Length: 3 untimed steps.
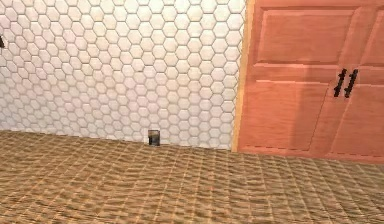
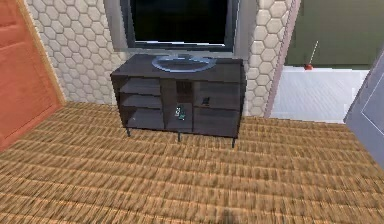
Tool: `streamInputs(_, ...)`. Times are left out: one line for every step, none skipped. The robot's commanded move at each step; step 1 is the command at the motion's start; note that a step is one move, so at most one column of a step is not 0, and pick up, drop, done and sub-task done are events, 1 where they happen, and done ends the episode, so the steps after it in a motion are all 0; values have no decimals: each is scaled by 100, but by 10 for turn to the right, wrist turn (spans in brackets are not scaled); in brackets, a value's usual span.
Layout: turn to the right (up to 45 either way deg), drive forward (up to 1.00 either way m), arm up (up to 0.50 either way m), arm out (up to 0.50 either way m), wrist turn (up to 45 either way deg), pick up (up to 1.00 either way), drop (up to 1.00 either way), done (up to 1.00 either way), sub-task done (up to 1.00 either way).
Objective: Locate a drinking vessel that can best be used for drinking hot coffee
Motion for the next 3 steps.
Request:
streamInputs(-390, 0, 0, 0, 0, 0, 0, 0, 0)
streamInputs(0, 100, 0, 0, 0, 0, 0, 0, 0)
streamInputs(0, 55, 0, 0, 0, 0, 0, 0, 0)
